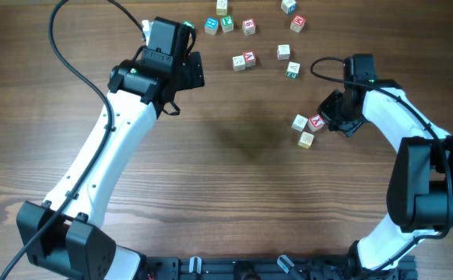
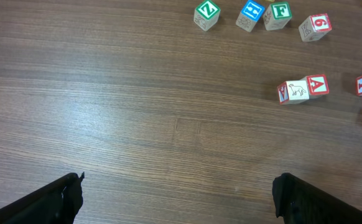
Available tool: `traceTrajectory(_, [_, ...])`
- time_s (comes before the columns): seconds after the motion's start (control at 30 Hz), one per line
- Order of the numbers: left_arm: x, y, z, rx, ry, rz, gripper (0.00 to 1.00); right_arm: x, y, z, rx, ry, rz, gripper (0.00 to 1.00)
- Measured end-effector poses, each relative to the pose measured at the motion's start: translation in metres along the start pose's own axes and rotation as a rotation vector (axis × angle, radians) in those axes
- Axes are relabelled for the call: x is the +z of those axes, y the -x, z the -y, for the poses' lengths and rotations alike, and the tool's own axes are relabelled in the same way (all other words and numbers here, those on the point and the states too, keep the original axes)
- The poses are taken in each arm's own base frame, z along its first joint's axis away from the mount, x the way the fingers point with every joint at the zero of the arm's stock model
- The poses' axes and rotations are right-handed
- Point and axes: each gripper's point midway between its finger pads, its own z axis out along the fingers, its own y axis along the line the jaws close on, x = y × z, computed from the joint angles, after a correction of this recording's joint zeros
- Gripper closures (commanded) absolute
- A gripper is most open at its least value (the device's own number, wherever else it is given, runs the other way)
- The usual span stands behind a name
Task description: Form a circle
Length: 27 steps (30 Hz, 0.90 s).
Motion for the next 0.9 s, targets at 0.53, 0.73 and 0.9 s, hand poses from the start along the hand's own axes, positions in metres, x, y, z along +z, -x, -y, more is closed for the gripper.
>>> traceTrajectory(0.53, [0.000,0.000,0.000,0.000,0.000,0.000,0.00,0.000,0.005,-0.007,-0.003,0.032,0.017,0.96])
traceTrajectory(0.73, [0.000,0.000,0.000,0.000,0.000,0.000,0.00,0.000,0.003,-0.009,-0.004,0.044,0.005,0.96])
traceTrajectory(0.9, [0.000,0.000,0.000,0.000,0.000,0.000,0.00,0.000,0.001,-0.011,-0.004,0.053,-0.005,0.96])
